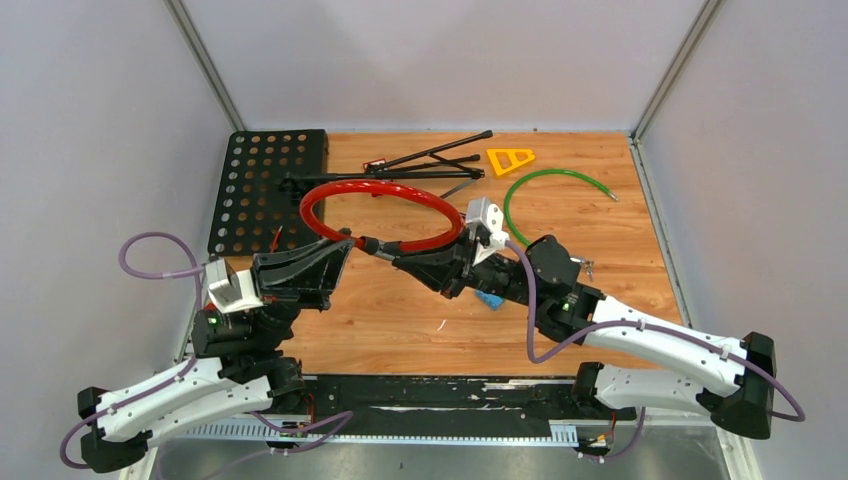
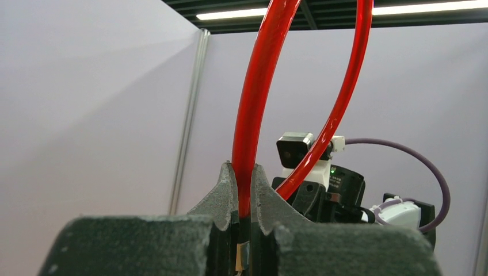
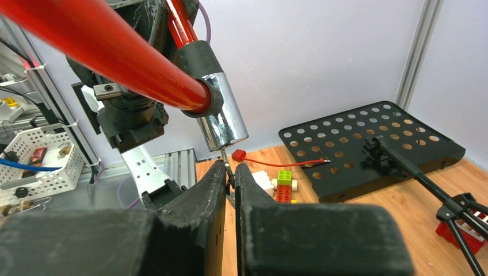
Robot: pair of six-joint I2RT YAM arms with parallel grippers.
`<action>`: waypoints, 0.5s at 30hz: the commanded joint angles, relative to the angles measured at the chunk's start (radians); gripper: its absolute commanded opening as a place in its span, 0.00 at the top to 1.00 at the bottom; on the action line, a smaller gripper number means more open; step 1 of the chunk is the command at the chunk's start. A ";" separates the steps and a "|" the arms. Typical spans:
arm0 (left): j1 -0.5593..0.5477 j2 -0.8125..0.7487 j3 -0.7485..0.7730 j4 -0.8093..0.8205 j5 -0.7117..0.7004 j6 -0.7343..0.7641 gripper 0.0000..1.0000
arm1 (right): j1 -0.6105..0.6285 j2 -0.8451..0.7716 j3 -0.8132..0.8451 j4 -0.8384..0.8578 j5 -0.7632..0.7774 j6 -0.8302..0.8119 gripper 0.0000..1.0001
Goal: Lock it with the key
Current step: Lock the lock.
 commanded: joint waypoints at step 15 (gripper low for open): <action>-0.003 0.000 0.033 0.080 -0.020 -0.078 1.00 | 0.030 0.035 -0.129 0.126 0.277 -0.162 1.00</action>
